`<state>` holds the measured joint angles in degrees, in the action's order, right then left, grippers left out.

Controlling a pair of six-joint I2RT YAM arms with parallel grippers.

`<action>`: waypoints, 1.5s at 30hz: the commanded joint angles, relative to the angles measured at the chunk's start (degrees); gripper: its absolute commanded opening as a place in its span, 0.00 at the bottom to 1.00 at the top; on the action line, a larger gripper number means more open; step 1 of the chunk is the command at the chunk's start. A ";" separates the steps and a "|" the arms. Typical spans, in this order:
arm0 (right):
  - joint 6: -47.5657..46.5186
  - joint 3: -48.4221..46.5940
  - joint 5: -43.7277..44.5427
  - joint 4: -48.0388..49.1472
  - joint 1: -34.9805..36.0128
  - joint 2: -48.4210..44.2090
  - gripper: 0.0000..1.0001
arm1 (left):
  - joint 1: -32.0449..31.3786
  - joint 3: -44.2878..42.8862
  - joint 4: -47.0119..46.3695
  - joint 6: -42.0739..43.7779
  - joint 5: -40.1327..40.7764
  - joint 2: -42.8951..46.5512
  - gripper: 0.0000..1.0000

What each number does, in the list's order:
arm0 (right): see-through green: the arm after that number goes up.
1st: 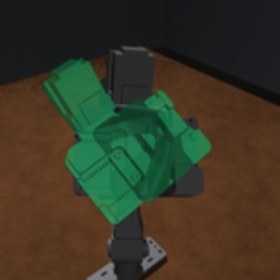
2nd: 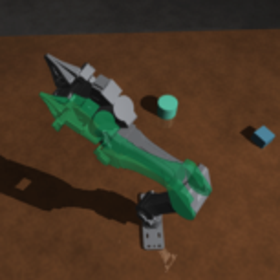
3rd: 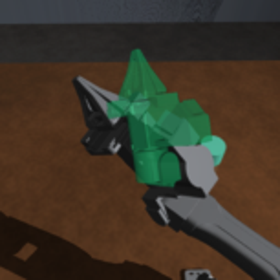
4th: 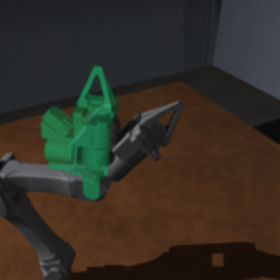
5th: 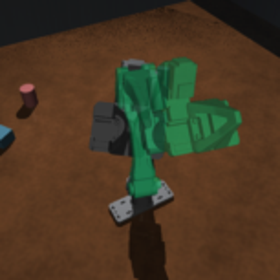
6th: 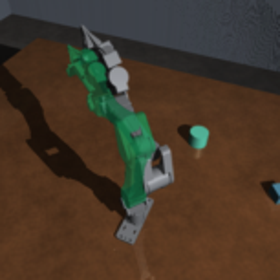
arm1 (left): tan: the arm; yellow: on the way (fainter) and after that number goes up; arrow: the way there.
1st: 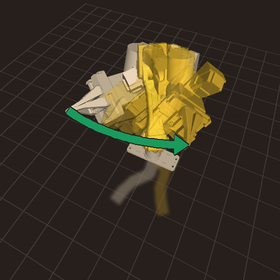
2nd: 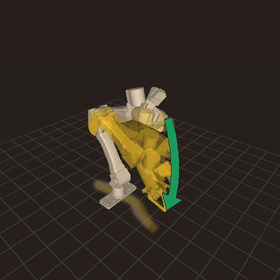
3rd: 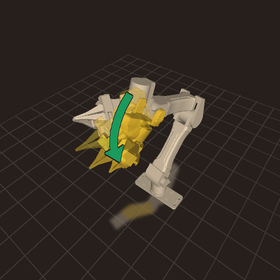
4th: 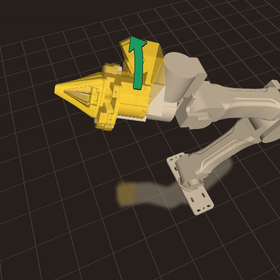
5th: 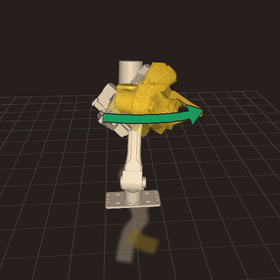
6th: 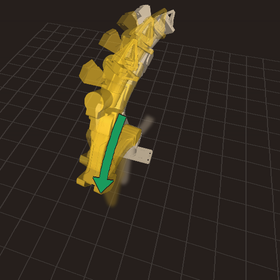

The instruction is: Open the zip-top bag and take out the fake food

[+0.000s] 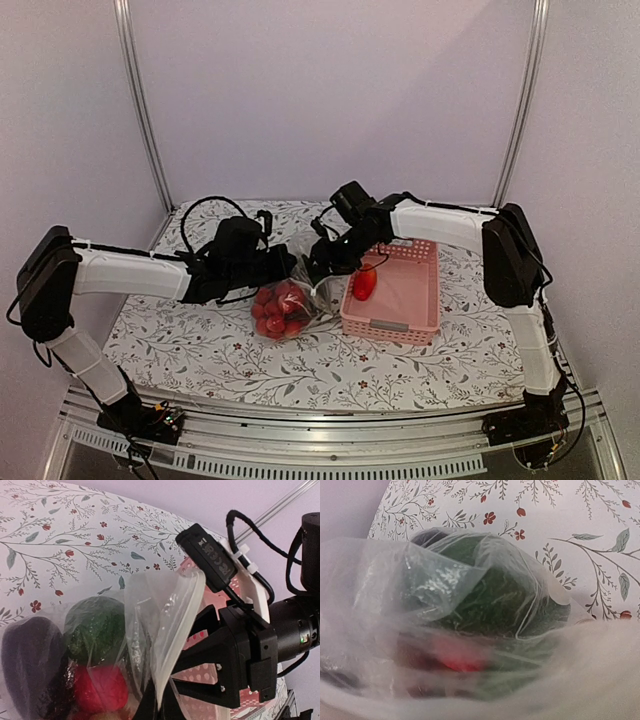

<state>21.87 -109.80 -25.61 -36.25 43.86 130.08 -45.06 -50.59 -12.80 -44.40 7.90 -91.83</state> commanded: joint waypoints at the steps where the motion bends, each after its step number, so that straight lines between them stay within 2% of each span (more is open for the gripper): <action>1: -2.07 -3.84 4.08 -4.36 1.26 4.06 0.51 | -1.85 -0.85 0.19 2.74 -0.65 0.82 0.00; 6: -2.03 -5.68 5.04 -5.35 1.24 6.70 0.56 | -2.64 -1.28 0.44 2.13 0.93 -0.32 0.00; 16: -1.17 -9.50 7.60 -8.75 1.73 10.24 0.58 | -2.67 -2.94 3.50 0.69 4.74 -1.94 0.00; 19: -1.56 -7.38 9.86 -8.02 1.85 8.40 0.58 | -2.83 -2.81 2.85 0.90 4.56 -1.73 0.00; 22: -1.95 -5.77 10.69 -7.13 1.85 6.77 0.52 | -2.76 -2.91 3.00 1.30 4.44 -1.75 0.00; 27: -2.32 -6.74 9.01 -8.15 1.90 9.77 0.50 | -2.77 -3.48 3.75 2.00 4.21 -2.32 0.00; 36: 1.86 -6.54 1.55 -3.29 1.46 6.01 0.25 | -2.77 -4.47 7.25 0.86 6.32 -3.11 0.00; 41: 4.97 -2.18 0.24 1.47 0.39 1.77 0.12 | -2.76 -4.74 8.80 0.07 7.40 -3.31 0.00; 45: 6.59 2.78 -0.17 5.67 -0.25 -1.40 0.06 | -2.69 -4.57 9.71 -0.37 8.29 -3.08 0.00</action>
<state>25.78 -110.78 -23.90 -35.66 44.27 133.73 -47.20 -54.30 -5.61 -44.14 14.26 -93.91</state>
